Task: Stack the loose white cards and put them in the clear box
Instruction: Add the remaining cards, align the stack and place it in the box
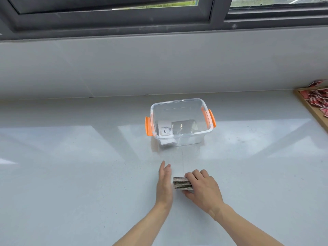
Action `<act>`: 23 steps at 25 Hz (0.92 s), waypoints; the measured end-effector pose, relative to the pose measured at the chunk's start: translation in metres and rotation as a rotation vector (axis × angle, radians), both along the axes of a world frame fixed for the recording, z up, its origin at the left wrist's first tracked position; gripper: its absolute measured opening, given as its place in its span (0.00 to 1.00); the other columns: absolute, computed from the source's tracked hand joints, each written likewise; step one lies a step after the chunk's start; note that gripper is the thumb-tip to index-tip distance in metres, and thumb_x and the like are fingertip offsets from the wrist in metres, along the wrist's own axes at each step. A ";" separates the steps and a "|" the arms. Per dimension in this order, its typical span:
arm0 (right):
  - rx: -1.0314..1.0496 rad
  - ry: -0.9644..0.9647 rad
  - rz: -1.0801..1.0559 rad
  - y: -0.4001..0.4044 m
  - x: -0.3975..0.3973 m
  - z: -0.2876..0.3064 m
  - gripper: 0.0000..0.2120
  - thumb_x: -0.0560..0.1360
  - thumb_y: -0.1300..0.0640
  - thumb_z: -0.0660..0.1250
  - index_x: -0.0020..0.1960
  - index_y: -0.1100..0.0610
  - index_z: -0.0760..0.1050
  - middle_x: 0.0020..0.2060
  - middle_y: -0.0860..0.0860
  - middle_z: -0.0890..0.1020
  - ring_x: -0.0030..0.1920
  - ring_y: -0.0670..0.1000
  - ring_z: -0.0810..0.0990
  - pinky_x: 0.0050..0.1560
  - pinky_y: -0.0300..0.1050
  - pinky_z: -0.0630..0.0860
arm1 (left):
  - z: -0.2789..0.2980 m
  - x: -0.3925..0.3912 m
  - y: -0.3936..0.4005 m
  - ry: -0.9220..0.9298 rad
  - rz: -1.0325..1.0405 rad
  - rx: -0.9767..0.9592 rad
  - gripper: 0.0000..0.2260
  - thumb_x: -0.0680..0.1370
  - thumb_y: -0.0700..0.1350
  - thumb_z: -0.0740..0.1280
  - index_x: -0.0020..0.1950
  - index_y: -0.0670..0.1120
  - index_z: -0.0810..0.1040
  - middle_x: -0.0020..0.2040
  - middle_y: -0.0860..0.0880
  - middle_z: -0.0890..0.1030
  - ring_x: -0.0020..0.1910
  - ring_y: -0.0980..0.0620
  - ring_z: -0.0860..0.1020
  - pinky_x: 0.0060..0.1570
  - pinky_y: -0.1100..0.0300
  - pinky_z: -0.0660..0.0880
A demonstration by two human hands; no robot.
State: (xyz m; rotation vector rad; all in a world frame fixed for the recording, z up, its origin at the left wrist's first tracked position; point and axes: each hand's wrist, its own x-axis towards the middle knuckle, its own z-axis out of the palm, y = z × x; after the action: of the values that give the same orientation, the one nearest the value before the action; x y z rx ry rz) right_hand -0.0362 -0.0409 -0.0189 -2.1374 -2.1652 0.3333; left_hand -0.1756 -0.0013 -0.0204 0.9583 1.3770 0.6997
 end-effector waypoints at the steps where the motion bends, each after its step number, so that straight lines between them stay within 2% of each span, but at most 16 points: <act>1: 0.003 0.001 -0.012 0.000 -0.002 0.000 0.17 0.63 0.42 0.73 0.45 0.51 0.75 0.37 0.47 0.77 0.37 0.54 0.74 0.27 0.48 0.72 | 0.000 0.000 0.002 0.104 -0.018 0.069 0.20 0.82 0.54 0.56 0.75 0.58 0.60 0.70 0.57 0.70 0.65 0.65 0.68 0.55 0.70 0.64; 4: 0.027 -0.001 -0.032 0.000 -0.008 0.000 0.18 0.62 0.43 0.75 0.44 0.52 0.75 0.35 0.47 0.77 0.36 0.53 0.74 0.25 0.47 0.71 | 0.001 0.010 -0.007 0.225 -0.247 0.189 0.19 0.82 0.52 0.60 0.73 0.59 0.63 0.68 0.57 0.72 0.64 0.62 0.71 0.59 0.63 0.67; 7: 0.048 0.010 -0.028 -0.001 -0.006 -0.002 0.18 0.61 0.44 0.75 0.45 0.52 0.76 0.35 0.47 0.77 0.36 0.53 0.74 0.25 0.47 0.71 | 0.006 0.004 -0.006 0.256 -0.389 0.185 0.19 0.78 0.48 0.61 0.68 0.59 0.66 0.65 0.55 0.73 0.64 0.58 0.72 0.56 0.66 0.68; 9: 0.042 0.029 -0.028 -0.001 -0.005 -0.001 0.18 0.60 0.47 0.76 0.45 0.52 0.76 0.35 0.47 0.77 0.36 0.53 0.74 0.25 0.46 0.71 | 0.004 -0.006 -0.002 0.299 -0.546 0.269 0.24 0.73 0.46 0.60 0.69 0.56 0.65 0.70 0.53 0.67 0.70 0.54 0.67 0.62 0.62 0.68; 10: 0.034 0.037 -0.033 0.000 -0.005 -0.001 0.18 0.59 0.48 0.76 0.46 0.52 0.76 0.36 0.46 0.77 0.36 0.53 0.74 0.26 0.46 0.72 | 0.003 -0.007 -0.002 0.406 -0.663 0.359 0.27 0.71 0.45 0.59 0.71 0.54 0.63 0.73 0.52 0.62 0.73 0.52 0.62 0.67 0.58 0.66; 12: -0.002 0.057 -0.070 0.003 -0.004 0.002 0.19 0.62 0.50 0.73 0.51 0.51 0.75 0.42 0.45 0.77 0.42 0.52 0.74 0.31 0.45 0.73 | -0.001 -0.006 -0.004 0.682 -0.848 0.587 0.33 0.72 0.44 0.59 0.76 0.48 0.54 0.77 0.49 0.57 0.75 0.49 0.57 0.74 0.54 0.58; 13: -0.025 0.082 -0.089 0.005 -0.002 0.002 0.20 0.64 0.50 0.71 0.55 0.50 0.73 0.48 0.44 0.77 0.47 0.51 0.73 0.34 0.44 0.73 | -0.002 -0.005 -0.005 0.771 -0.896 0.659 0.34 0.72 0.44 0.59 0.78 0.47 0.52 0.76 0.48 0.59 0.74 0.47 0.59 0.74 0.54 0.58; 14: -0.060 0.146 -0.104 0.003 0.000 0.000 0.23 0.66 0.52 0.69 0.60 0.49 0.70 0.55 0.43 0.74 0.53 0.50 0.71 0.37 0.42 0.73 | -0.004 -0.005 -0.004 0.822 -0.920 0.686 0.35 0.73 0.44 0.60 0.78 0.46 0.50 0.74 0.47 0.64 0.72 0.45 0.62 0.72 0.54 0.62; 16: -0.135 0.385 -0.137 -0.003 0.012 -0.002 0.35 0.65 0.57 0.69 0.70 0.45 0.61 0.67 0.39 0.63 0.65 0.45 0.62 0.45 0.40 0.74 | -0.007 -0.004 -0.001 0.871 -0.928 0.697 0.36 0.73 0.45 0.61 0.78 0.45 0.50 0.69 0.47 0.69 0.66 0.45 0.68 0.64 0.53 0.71; 18: -0.206 0.795 -0.257 -0.016 0.028 0.000 0.45 0.65 0.63 0.70 0.74 0.40 0.53 0.71 0.36 0.57 0.70 0.38 0.56 0.61 0.40 0.68 | -0.008 -0.003 -0.003 0.888 -0.921 0.676 0.34 0.73 0.44 0.60 0.77 0.48 0.51 0.68 0.48 0.68 0.66 0.45 0.67 0.59 0.54 0.74; 20: -0.103 1.239 -0.535 -0.031 0.038 0.003 0.41 0.72 0.68 0.66 0.74 0.38 0.54 0.72 0.35 0.62 0.72 0.35 0.58 0.69 0.43 0.60 | -0.006 -0.001 -0.004 0.871 -0.885 0.631 0.31 0.72 0.43 0.60 0.75 0.51 0.55 0.68 0.49 0.67 0.66 0.46 0.65 0.54 0.53 0.75; 21: 0.001 1.380 -0.694 -0.038 0.042 0.003 0.36 0.75 0.68 0.62 0.73 0.38 0.58 0.72 0.36 0.65 0.71 0.36 0.60 0.70 0.46 0.59 | -0.005 -0.001 -0.004 0.863 -0.874 0.617 0.30 0.72 0.43 0.60 0.74 0.51 0.56 0.67 0.50 0.67 0.66 0.46 0.65 0.52 0.53 0.75; 23: 0.163 1.470 -0.922 -0.046 0.044 0.004 0.31 0.77 0.67 0.56 0.70 0.37 0.61 0.72 0.38 0.66 0.72 0.38 0.61 0.72 0.48 0.57 | -0.006 -0.001 -0.004 0.864 -0.876 0.616 0.29 0.72 0.43 0.60 0.73 0.51 0.58 0.67 0.51 0.67 0.65 0.47 0.65 0.50 0.53 0.76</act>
State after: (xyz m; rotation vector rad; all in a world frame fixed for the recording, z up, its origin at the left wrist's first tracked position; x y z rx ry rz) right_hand 0.0082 -0.0872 -0.0145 -1.5501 -0.3605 1.0618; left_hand -0.1762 -0.0055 -0.0266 2.3489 1.2372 -0.0274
